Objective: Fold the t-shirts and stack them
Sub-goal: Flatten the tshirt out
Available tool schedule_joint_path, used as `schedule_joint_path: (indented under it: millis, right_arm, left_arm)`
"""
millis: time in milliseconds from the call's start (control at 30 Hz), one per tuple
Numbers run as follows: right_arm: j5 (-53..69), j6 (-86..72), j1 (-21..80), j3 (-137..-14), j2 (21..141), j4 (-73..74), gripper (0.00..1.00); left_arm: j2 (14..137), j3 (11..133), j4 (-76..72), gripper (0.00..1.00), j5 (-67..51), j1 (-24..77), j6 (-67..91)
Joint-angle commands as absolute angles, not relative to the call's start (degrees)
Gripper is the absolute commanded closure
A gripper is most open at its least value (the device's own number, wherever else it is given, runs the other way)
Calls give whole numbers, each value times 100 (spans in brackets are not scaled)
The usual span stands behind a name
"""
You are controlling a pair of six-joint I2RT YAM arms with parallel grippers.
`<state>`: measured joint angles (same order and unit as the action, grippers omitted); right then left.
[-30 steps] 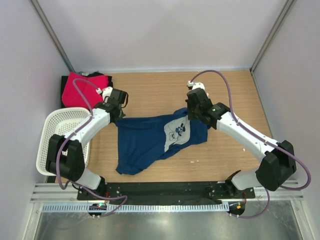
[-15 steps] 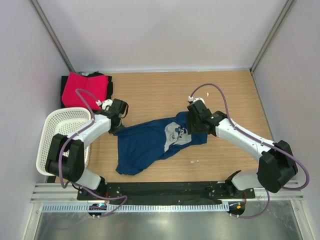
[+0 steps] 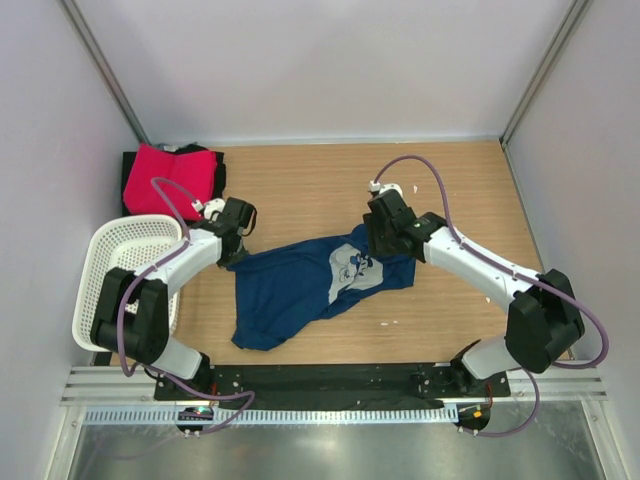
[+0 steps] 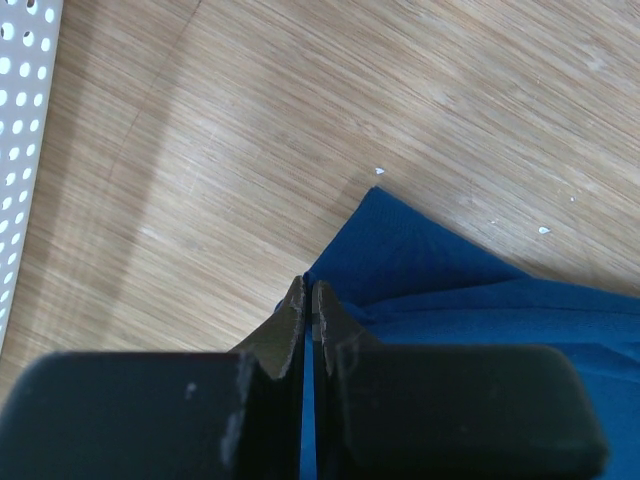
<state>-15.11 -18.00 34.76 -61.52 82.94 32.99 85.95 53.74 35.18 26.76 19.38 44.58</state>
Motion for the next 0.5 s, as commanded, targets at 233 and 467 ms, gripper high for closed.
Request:
schedule_joint_path:
  millis: [233, 467]
  right_arm:
    - [-1354, -1819, 3568, -6091, 7980, 3208, 48]
    - [-1397, -1846, 3568, -5933, 8156, 3120, 54]
  left_arm:
    - [8525, 5432, 3331, 100, 2689, 1898, 4438]
    - [8490, 5405, 3322, 100, 2707, 1899, 4412]
